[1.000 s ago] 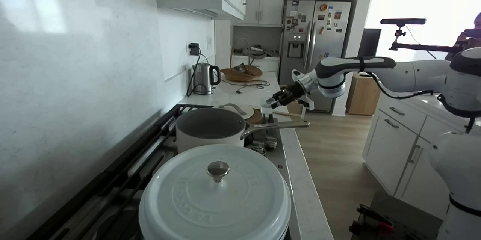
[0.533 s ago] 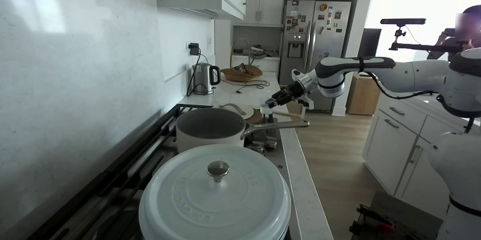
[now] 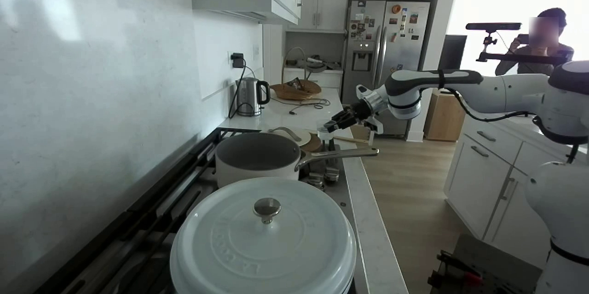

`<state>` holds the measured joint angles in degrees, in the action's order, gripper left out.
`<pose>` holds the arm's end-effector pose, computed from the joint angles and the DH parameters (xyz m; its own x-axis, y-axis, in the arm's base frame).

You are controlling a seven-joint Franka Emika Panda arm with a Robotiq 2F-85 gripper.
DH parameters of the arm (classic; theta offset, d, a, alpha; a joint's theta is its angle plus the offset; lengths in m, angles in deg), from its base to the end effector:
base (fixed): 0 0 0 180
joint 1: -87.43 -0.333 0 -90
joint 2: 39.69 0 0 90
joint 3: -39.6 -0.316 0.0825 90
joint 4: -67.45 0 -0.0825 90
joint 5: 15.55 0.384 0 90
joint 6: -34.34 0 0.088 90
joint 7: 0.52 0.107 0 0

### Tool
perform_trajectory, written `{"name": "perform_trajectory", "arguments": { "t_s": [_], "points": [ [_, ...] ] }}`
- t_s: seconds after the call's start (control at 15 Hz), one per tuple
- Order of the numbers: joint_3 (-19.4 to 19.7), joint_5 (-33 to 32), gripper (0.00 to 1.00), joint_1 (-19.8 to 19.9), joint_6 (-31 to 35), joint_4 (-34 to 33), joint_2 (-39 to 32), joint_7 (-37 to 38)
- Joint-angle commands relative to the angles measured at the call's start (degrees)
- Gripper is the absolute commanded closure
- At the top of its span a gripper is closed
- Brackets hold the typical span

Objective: Pour some water into the pot

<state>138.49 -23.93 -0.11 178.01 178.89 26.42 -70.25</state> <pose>0.5842 -0.2534 0.3335 0.4023 0.3054 0.8631 0.7353 -0.6694 -0.1058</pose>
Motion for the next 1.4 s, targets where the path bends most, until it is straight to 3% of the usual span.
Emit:
{"name": "perform_trajectory", "arguments": {
  "t_s": [0.0, 0.67, 1.33],
  "points": [
    [0.0, -1.6, 0.65, -1.3, -1.5, -1.6, -0.8, 2.3],
    [-2.6, -3.1, 0.65, -1.5, -4.4, -3.1, -3.4, 6.5],
    [-7.1, -3.7, 0.65, 0.6, -16.9, -5.4, -9.1, 15.5]
  ]
}}
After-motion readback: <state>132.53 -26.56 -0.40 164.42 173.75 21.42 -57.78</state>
